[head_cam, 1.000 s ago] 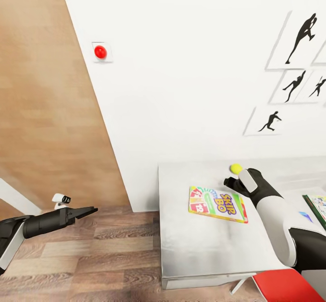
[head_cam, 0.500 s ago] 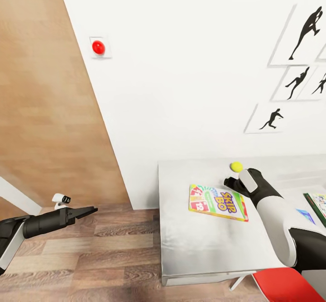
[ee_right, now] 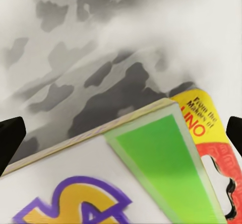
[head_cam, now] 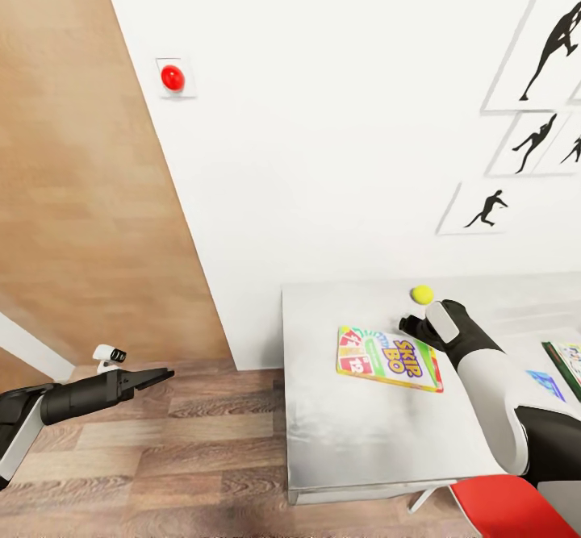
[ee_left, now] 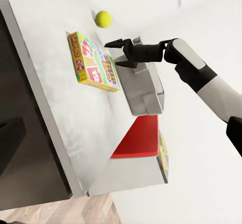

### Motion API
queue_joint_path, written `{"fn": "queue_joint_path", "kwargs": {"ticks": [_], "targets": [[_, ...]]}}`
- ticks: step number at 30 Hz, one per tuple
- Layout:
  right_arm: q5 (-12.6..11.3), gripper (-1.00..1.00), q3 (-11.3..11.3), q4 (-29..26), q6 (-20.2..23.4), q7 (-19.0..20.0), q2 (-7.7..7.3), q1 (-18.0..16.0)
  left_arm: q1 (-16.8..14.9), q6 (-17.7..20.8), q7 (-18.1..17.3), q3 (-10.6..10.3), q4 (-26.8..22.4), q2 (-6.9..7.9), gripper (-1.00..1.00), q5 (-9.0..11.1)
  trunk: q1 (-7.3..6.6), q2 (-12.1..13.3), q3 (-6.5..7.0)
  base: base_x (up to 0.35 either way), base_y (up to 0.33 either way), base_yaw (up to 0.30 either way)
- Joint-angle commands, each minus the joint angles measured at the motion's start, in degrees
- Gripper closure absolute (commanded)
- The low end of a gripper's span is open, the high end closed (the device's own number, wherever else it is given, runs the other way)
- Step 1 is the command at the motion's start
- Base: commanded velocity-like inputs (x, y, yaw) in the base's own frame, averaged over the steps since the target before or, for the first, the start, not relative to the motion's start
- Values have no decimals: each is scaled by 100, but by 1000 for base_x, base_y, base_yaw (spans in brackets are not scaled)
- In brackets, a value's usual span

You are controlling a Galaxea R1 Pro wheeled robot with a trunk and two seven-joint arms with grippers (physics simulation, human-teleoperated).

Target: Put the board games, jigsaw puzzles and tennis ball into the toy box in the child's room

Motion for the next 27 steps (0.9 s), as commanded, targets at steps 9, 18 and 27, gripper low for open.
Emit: {"fn": "queue_joint_path", "kwargs": {"ticks": [9,18,27], "targets": [[-61,-100,-3,-9,11,-50,1,-4,-3,60,-13,-2,-1,2,-100,11,3,-11,-77,0,0,0],[-61,-100,-3,-9,13,-50,1,-4,-3,60,-13,-2,-1,2,-100,11,3,-11,-143,0,0,0],[-61,-100,-3,-9,14,-50,1,-4,-3,57,-13,-2,-1,2,-100,11,3,-11,-170,-65,0,0]]}}
